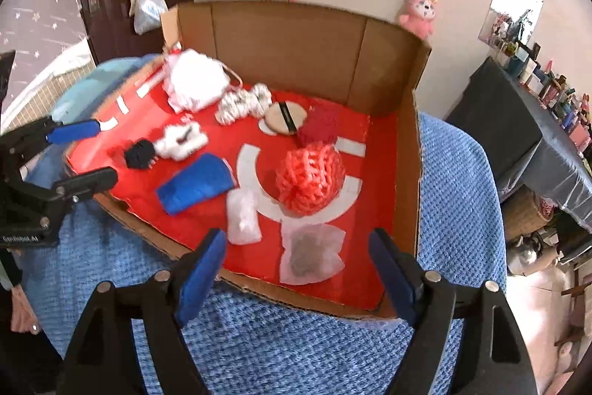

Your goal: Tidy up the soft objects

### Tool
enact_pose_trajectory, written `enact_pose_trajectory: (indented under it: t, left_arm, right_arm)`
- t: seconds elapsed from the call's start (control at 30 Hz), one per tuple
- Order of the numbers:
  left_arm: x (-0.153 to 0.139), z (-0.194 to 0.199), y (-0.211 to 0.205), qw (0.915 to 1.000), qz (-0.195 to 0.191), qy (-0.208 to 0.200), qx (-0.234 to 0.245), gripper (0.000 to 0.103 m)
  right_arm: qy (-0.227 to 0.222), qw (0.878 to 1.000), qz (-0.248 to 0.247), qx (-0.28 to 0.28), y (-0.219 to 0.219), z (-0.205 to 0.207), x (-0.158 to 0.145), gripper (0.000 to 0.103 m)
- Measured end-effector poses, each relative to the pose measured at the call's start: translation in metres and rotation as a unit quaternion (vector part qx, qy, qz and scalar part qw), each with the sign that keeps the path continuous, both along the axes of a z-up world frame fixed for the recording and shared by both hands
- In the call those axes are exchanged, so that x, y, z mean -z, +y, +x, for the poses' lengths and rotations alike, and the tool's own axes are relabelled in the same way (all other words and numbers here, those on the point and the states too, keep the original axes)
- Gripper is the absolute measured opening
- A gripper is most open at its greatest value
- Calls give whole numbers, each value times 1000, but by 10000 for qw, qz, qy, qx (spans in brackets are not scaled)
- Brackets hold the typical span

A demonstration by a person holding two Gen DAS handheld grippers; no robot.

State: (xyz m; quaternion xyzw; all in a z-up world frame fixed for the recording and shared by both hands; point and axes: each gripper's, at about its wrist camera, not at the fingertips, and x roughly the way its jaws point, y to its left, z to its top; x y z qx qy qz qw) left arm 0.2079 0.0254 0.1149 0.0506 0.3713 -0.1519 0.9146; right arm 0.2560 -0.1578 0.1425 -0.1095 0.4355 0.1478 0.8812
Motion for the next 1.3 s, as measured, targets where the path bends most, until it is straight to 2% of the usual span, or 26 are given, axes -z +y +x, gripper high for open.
enact_pose_trajectory:
  t: [0.1,0.17,0.37,0.5,0.67,0.87,1.0,1.3]
  left_arm:
    - [-6,-9,-2,9993,-75,-321,-189,86]
    - [-9,-14,-4,9985,-85,-464,-277,86]
    - [-10,-23,-10,9963,-148,-730,-435,91]
    - [-5,-24,-14,9920,-57,-1033,-720,91]
    - [8,-15,-18,9899,-110,-1093,-893,91]
    - [23,-3,-19,9863,115,-1254,-1070,91]
    - [33,4,-16,9862,42,-1177,-1162,91]
    - [39,9,-15,9861,65,-1141,-1208,91]
  right_arm:
    - [-302,9995,66,94,1,-9,-7,88]
    - [-534,9983,143,167,1,-16,-10,96]
    - [-996,9939,332,353,2,-29,-11,103]
    - [-1409,9878,258,615,2,-32,-3,103]
    - [-1502,9845,393,818,2,-20,15,103]
    - [-1600,9807,551,983,0,-8,28,103]
    - [-1715,9786,463,1040,2,-5,33,103]
    - [-1667,9796,386,1050,5,-1,44,103]
